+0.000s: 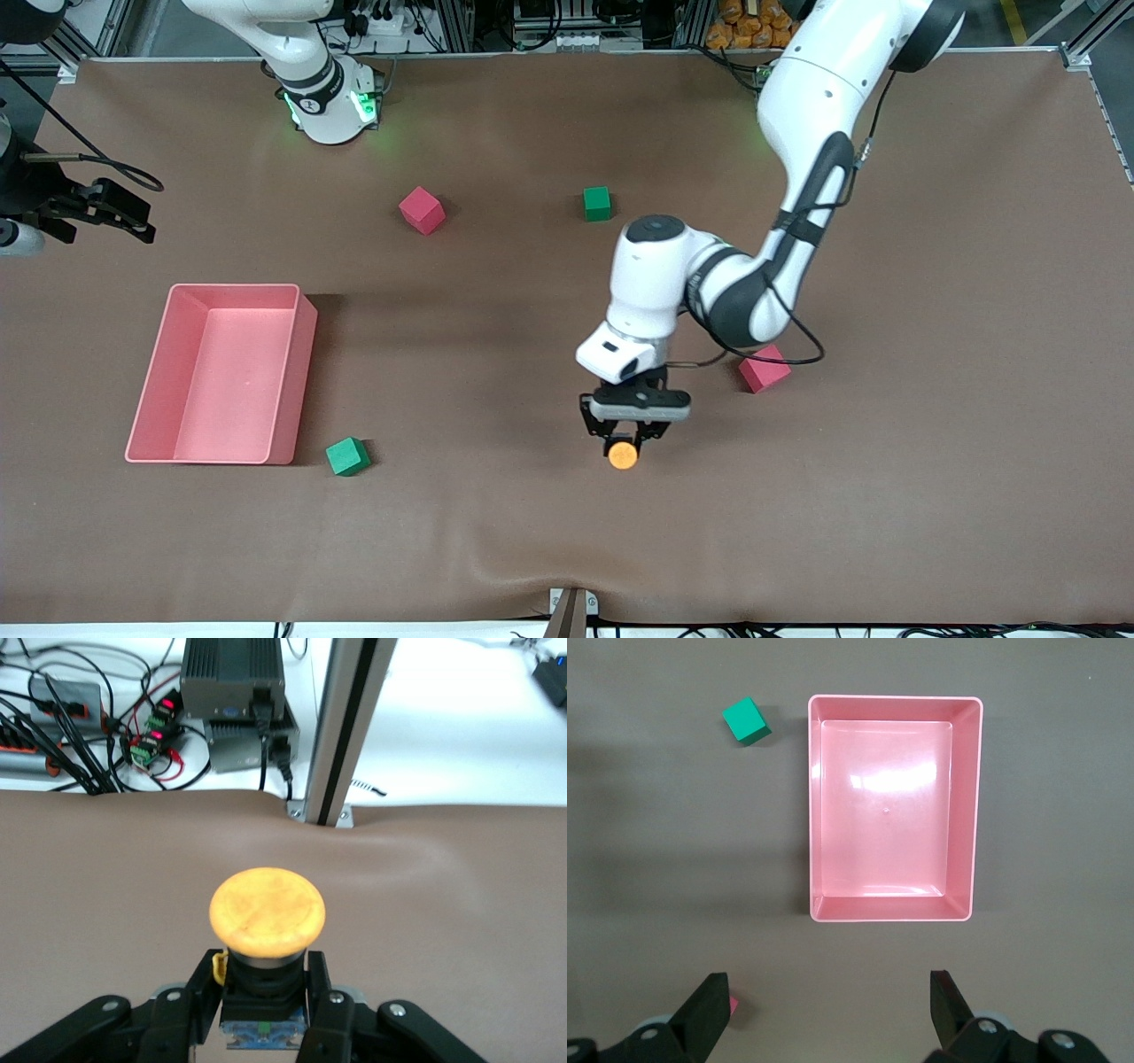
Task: Place and upright button with both arms
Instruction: 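Slide the upright button toward the small green cube with the left gripper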
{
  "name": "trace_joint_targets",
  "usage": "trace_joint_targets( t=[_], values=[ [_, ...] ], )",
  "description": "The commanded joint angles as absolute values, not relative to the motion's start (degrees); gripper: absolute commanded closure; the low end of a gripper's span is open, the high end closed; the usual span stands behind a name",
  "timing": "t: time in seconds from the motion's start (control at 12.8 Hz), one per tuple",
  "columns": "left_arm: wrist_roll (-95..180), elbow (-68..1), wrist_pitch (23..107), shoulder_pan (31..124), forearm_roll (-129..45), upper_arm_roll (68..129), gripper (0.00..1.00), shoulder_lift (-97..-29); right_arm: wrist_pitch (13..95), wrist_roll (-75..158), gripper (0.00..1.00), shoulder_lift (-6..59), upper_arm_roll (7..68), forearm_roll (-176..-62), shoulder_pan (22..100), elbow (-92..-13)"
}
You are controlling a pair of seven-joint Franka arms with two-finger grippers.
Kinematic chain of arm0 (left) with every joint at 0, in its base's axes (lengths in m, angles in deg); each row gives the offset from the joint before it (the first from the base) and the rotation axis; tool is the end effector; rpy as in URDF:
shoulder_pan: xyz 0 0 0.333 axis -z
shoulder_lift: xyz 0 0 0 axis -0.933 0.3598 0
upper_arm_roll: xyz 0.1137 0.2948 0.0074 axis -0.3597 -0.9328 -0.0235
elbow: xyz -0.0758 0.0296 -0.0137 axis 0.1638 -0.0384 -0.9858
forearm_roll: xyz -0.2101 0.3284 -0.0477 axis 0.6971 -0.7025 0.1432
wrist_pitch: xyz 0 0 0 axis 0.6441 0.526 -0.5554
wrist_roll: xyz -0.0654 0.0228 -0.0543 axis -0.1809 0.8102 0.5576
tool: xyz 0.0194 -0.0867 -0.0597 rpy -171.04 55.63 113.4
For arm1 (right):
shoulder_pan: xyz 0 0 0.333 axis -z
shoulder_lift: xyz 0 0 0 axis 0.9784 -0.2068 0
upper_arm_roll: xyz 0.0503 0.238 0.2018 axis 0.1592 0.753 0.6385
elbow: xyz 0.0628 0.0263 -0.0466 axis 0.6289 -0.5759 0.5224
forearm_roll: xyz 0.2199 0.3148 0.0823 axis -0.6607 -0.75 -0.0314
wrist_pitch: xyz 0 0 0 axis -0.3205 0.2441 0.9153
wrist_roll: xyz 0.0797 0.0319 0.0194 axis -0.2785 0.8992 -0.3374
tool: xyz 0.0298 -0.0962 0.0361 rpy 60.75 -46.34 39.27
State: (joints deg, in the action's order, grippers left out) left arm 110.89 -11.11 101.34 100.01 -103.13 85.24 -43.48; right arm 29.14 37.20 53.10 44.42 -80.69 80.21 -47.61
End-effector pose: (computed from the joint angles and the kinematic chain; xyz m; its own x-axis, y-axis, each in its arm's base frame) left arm 0.6232 -0.4601 0.3055 0.7357 0.0368 0.6763 -0.0315 -0.9956 0.0885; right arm 0.5393 -0.0068 0.6190 0.9999 0.0009 -0.0131 0.0012 -0.9996 0.0273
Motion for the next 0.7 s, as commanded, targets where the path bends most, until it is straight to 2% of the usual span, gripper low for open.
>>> trace_joint_targets(
  t=[0.0, 0.23, 0.62],
  values=[
    [128.9, -13.6, 101.7, 102.6, -119.8, 84.5, 1.00, -43.7, 28.3, 37.7, 0.00, 52.6, 45.0, -81.4, 81.6, -46.6],
    [148.7, -16.3, 95.6, 107.4, -136.1, 84.5, 1.00, -43.6, 28.3, 37.7, 0.00, 52.6, 45.0, -81.4, 81.6, -46.6],
    [161.6, -16.9, 77.1, 118.6, -138.7, 84.5, 1.00, -37.3, 28.3, 37.7, 0.00, 52.6, 45.0, -81.5, 81.8, -46.8]
  ],
)
